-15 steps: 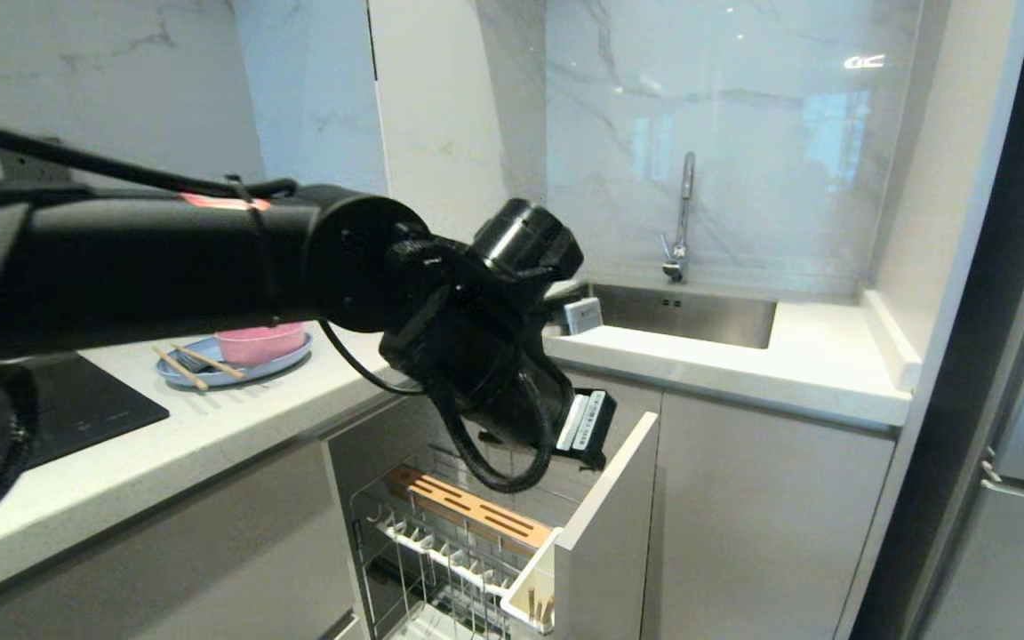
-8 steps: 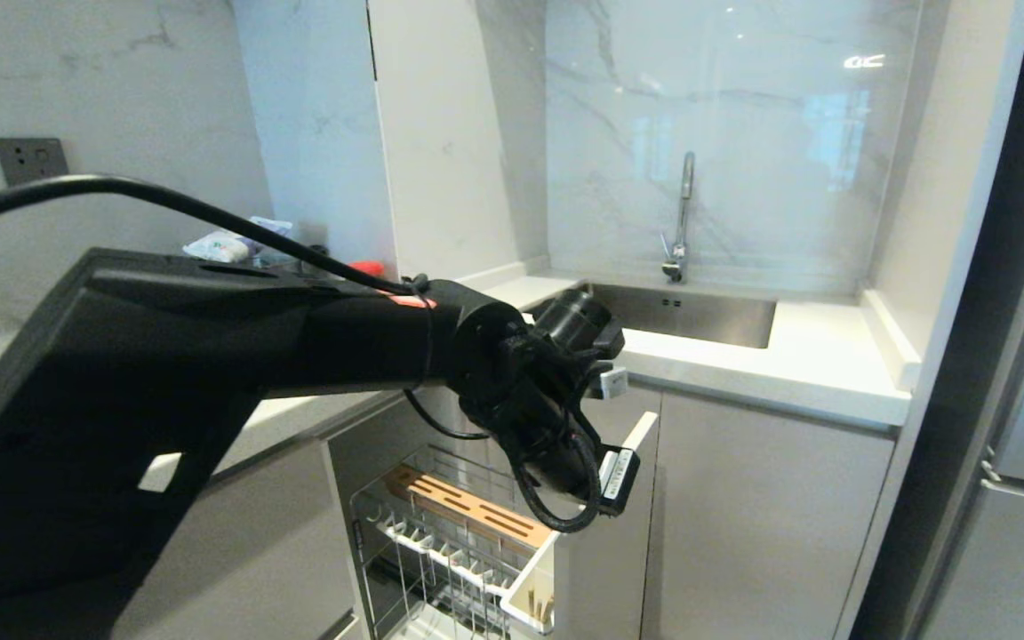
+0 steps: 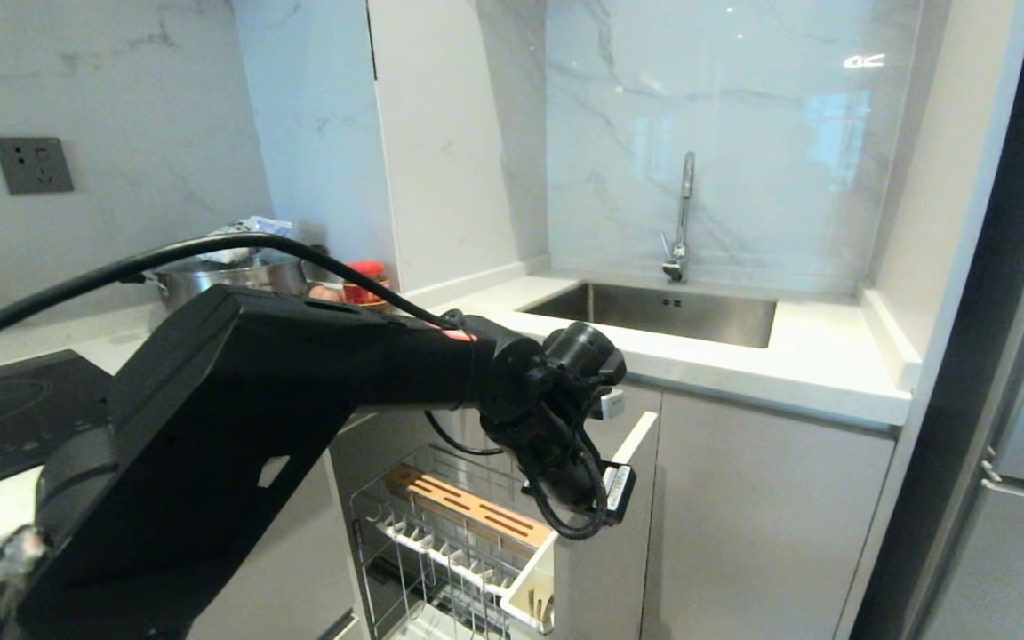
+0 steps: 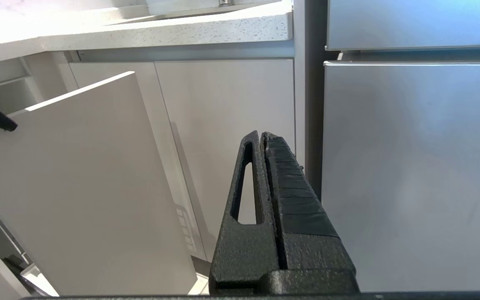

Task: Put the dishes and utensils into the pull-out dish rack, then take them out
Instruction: Close the cupboard

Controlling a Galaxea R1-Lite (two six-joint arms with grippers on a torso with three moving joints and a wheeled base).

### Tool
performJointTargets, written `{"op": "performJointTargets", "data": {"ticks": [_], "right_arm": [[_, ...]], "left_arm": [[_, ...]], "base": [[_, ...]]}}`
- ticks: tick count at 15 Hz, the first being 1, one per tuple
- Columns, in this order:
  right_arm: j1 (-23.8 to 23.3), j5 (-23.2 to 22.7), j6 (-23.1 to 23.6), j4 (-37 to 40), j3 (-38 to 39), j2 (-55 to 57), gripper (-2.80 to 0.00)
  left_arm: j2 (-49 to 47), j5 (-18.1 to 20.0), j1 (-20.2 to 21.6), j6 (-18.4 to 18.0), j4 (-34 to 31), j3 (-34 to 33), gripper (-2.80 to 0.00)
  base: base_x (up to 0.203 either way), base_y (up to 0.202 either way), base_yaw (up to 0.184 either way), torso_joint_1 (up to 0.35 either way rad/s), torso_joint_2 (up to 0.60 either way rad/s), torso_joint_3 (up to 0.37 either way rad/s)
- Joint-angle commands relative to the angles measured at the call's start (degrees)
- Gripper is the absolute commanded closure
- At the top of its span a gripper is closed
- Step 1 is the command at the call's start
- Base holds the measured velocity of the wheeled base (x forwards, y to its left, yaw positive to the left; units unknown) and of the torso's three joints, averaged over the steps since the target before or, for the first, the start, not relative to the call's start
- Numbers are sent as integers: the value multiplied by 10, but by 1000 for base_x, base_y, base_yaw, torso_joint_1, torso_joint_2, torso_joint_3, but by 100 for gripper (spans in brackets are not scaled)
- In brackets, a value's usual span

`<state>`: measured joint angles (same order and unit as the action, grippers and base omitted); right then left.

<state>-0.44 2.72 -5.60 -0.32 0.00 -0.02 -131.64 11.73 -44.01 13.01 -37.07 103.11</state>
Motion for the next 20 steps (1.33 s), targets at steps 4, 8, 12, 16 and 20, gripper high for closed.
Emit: {"op": "performJointTargets", "data": {"ticks": [4, 8, 12, 16, 20], "right_arm": [[0, 0, 0, 0, 0, -2, 0], [0, 0, 0, 0, 0, -2, 0], [0, 0, 0, 0, 0, -2, 0], [0, 0, 0, 0, 0, -2, 0], [0, 0, 0, 0, 0, -2, 0]], "left_arm": [[-1, -58, 9, -7, -2, 5, 0], [-1, -117, 21, -31, -1, 4, 0], [-2, -163, 48, -62, -1, 0, 0], [-4, -200, 84, -87, 0, -13, 0], [-5, -210, 130, -120, 8, -23, 0]], "base": [[0, 0, 0, 0, 0, 0], [0, 0, 0, 0, 0, 0], [0, 0, 0, 0, 0, 0], [0, 0, 0, 0, 0, 0], [0, 0, 0, 0, 0, 0]]}}
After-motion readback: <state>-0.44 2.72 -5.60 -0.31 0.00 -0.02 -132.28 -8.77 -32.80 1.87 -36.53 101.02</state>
